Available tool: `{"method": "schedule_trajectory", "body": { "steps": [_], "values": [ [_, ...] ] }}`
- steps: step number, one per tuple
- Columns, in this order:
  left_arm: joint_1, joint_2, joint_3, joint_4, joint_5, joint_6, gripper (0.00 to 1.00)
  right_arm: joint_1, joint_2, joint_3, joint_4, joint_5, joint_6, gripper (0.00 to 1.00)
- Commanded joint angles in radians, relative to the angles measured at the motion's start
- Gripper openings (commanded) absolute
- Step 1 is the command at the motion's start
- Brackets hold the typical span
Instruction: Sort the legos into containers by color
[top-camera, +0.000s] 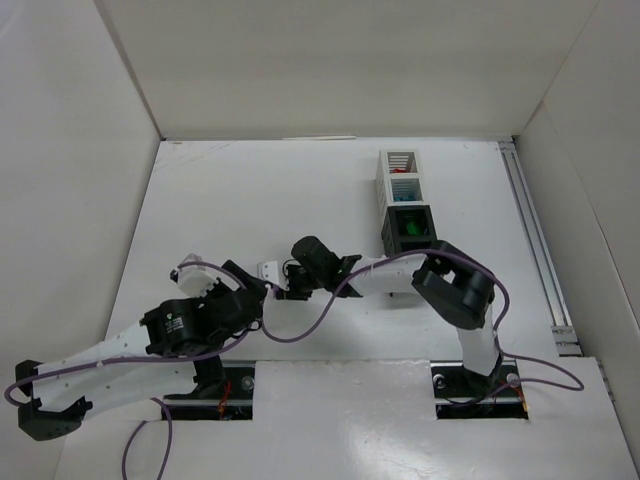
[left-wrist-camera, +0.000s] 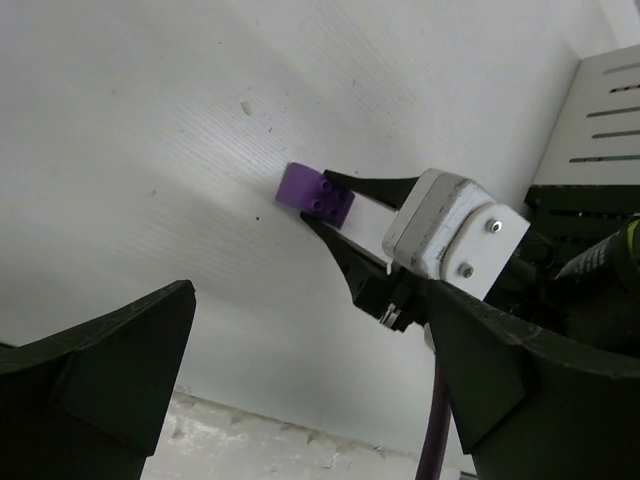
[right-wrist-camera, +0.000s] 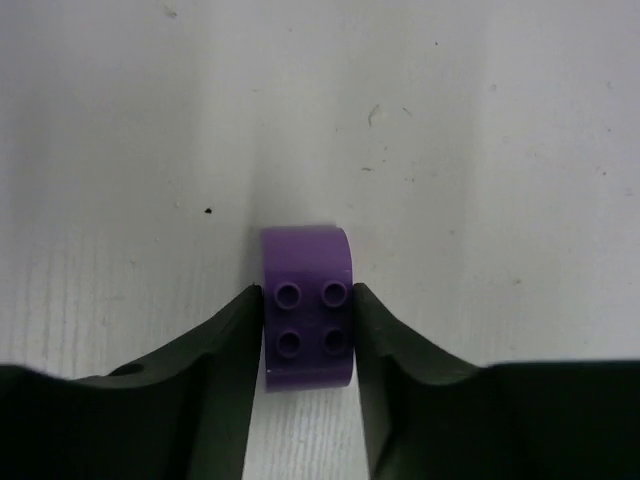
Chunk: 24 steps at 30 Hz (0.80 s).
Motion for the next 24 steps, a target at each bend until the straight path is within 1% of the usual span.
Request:
{"method": "schedule_trajectory", "body": {
  "steps": [1,2,5,10,11,13,14,16,17,18,19,20,21,23,24],
  "values": [
    [-0.009,0.007,0.031,0.034,-0.021,-0.065,1.0,0.019,-0.033,-0.035,0.003,0.044,0.023,0.4],
    [-0.009,0.007,0.041,0.034,-0.021,-0.065,1.0,0.019,-0.045,-0.044,0.003,0.044,0.023,0.32],
    [-0.009,0.007,0.051,0.034,-0.031,-0.065,1.0,0.019,-0.111,-0.066,0.003,0.044,0.023,0.26],
    [-0.009,0.007,0.06,0.043,-0.04,-0.055,1.0,0.019,-0.275,-0.12,0.012,0.044,0.023,0.23],
    [-0.009,0.007,0.06,0.043,-0.04,-0.046,1.0,0.019,-0.35,-0.147,0.012,0.065,0.023,0.23],
    [-0.009,0.007,0.069,0.07,-0.04,-0.032,1.0,0.019,-0.432,-0.176,0.012,0.113,0.014,0.23],
    [-0.009,0.007,0.069,0.07,-0.04,-0.019,1.0,0.003,-0.517,-0.208,-0.002,0.113,0.014,0.23],
    [-0.009,0.007,0.069,0.095,-0.04,0.0,1.0,-0.024,-0.602,-0.239,-0.022,0.138,0.023,0.23],
    [-0.009,0.016,0.069,0.11,-0.04,0.012,1.0,-0.061,-0.643,-0.253,-0.063,0.147,0.023,0.23],
    [-0.009,0.017,0.069,0.11,-0.04,0.012,1.0,-0.078,-0.73,-0.285,-0.078,0.157,0.023,0.23],
    [-0.009,0.026,0.069,0.125,-0.04,0.026,1.0,-0.096,-0.775,-0.301,-0.094,0.191,0.023,0.23],
    [-0.009,0.026,0.069,0.139,-0.04,0.037,1.0,-0.137,-0.818,-0.314,-0.144,0.207,0.023,0.23],
    [-0.009,0.035,0.06,0.139,-0.04,0.037,1.0,-0.164,-0.902,-0.337,-0.173,0.207,0.023,0.23],
    [-0.009,0.044,0.06,0.178,-0.04,0.047,1.0,-0.219,-0.984,-0.356,-0.236,0.242,0.032,0.24],
    [-0.009,0.058,0.06,0.19,-0.04,0.07,1.0,-0.272,-1.022,-0.374,-0.294,0.256,0.032,0.24]
  ]
}}
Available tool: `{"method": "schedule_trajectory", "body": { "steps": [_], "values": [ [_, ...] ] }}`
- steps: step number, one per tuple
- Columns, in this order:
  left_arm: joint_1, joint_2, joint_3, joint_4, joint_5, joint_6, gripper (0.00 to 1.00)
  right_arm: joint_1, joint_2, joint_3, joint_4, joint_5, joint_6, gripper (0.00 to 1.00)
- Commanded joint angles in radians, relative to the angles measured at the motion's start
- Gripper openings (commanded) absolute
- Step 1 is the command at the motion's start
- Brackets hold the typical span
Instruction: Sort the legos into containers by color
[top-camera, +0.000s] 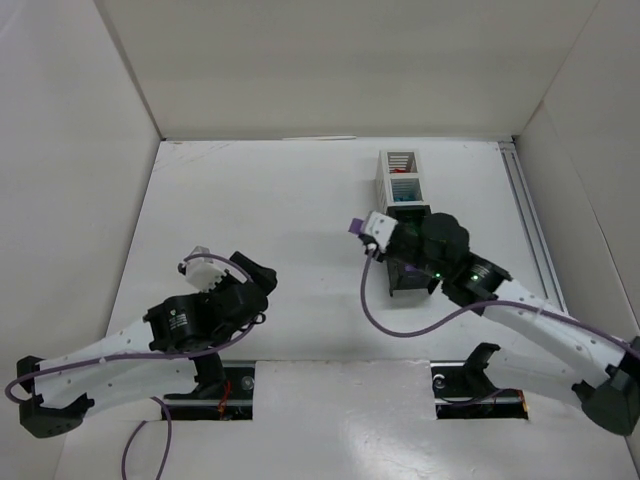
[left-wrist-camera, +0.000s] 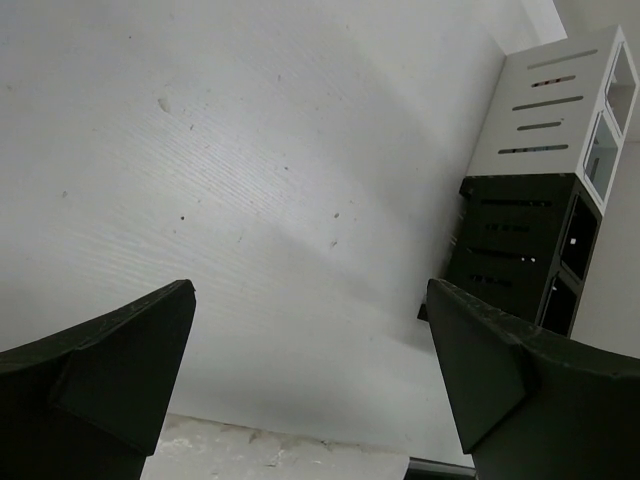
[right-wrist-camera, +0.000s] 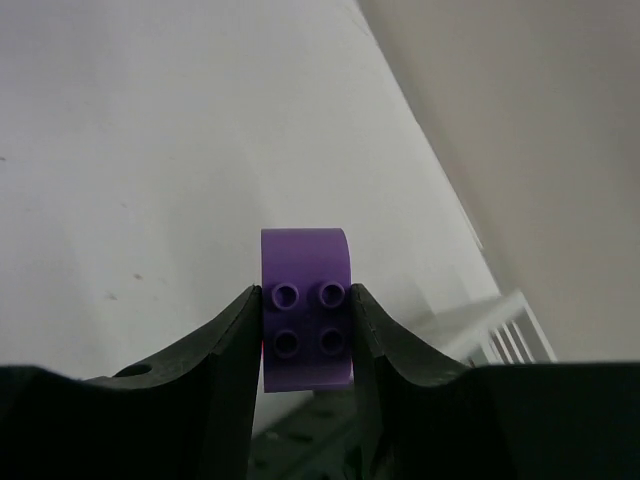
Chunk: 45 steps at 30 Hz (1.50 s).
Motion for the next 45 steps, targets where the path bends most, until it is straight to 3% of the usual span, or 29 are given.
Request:
{"method": "schedule_trajectory", "body": {
  "steps": [1,7,12,15,16,19,20,24,26,32,37,45],
  "values": [
    [-0.005,0.019,0.025,0.068,-0.031,0.054,1.0,-0.096,-0.136,-0.049,-0.179,0.082,0.018,0.25],
    [-0.005,0.103,0.025,0.223,-0.031,0.172,1.0,-0.283,-0.276,-0.112,-0.316,0.077,0.009,0.27],
    [-0.005,0.177,0.034,0.353,-0.022,0.287,1.0,-0.342,-0.296,-0.166,-0.325,0.028,0.009,0.28],
    [0.02,0.205,0.054,0.373,-0.002,0.306,1.0,-0.351,-0.296,-0.175,-0.325,0.004,0.0,0.36],
    [0.032,0.22,0.054,0.399,0.025,0.341,1.0,-0.351,-0.296,-0.175,-0.325,0.004,0.0,0.48],
    [0.087,0.246,0.054,0.467,0.091,0.399,1.0,-0.351,-0.296,-0.175,-0.325,0.004,0.0,0.67],
    [0.096,0.246,0.054,0.476,0.101,0.413,1.0,-0.351,-0.307,-0.165,-0.337,0.004,0.0,0.81],
    [0.106,0.287,0.065,0.487,0.101,0.435,1.0,-0.351,-0.318,-0.128,-0.363,0.068,0.0,1.0],
    [0.115,0.301,0.074,0.487,0.101,0.447,1.0,-0.36,-0.318,-0.103,-0.376,0.114,0.035,1.0],
    [0.244,0.338,0.095,0.497,0.185,0.522,1.0,-0.428,-0.297,0.027,-0.55,0.508,0.226,1.0],
    [0.36,0.338,0.086,0.557,0.291,0.608,1.0,-0.472,-0.278,0.108,-0.619,0.727,0.227,1.0],
    [0.396,0.338,0.086,0.548,0.3,0.63,1.0,-0.472,-0.267,0.135,-0.611,0.717,0.237,1.0]
  ]
}}
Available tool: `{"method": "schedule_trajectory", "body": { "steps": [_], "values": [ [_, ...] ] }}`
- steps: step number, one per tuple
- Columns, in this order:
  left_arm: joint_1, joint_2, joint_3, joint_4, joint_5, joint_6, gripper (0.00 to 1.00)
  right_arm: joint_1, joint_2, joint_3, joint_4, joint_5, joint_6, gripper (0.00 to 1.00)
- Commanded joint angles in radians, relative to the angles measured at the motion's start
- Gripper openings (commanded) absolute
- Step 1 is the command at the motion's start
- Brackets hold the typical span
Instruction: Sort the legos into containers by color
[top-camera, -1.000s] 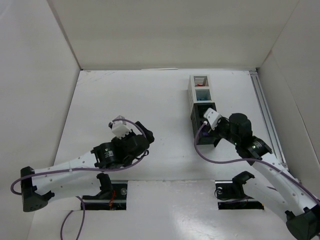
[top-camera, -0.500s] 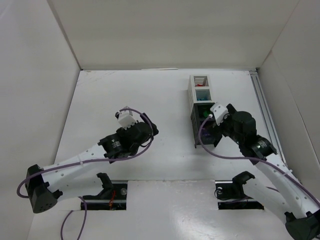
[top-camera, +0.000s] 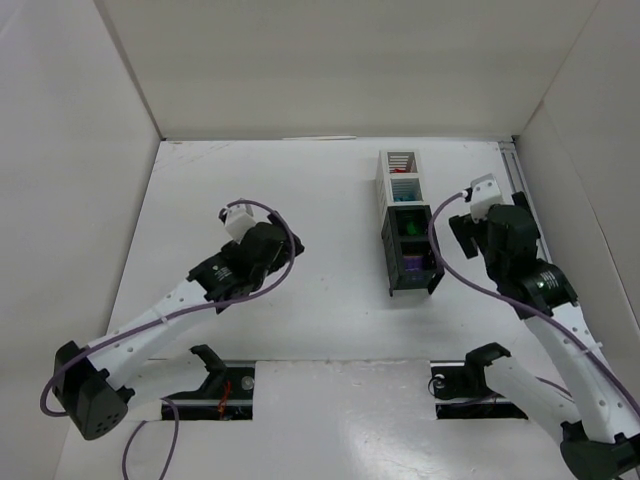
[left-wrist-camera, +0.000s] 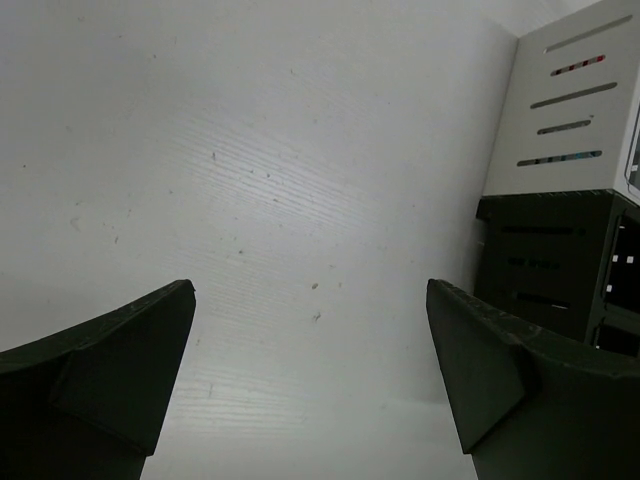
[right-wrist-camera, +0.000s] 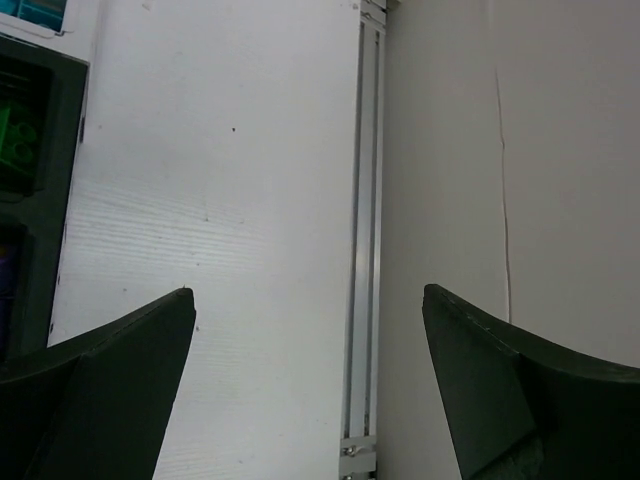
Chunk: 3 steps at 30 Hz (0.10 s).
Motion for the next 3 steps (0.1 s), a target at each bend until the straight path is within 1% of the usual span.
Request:
{"method": "schedule_trajectory", "body": {
  "steps": [1,3],
  "values": [
    [0.004,-0.005,0.032,0.021,0.013,0.03,1.0,-0.004,-0.015,0.024,0.005,0.042,0.016,1.0],
    [0.004,-0.005,0.032,0.021,0.013,0.03,1.0,-0.004,-0.041,0.011,0.029,0.042,0.016,1.0]
  ]
}}
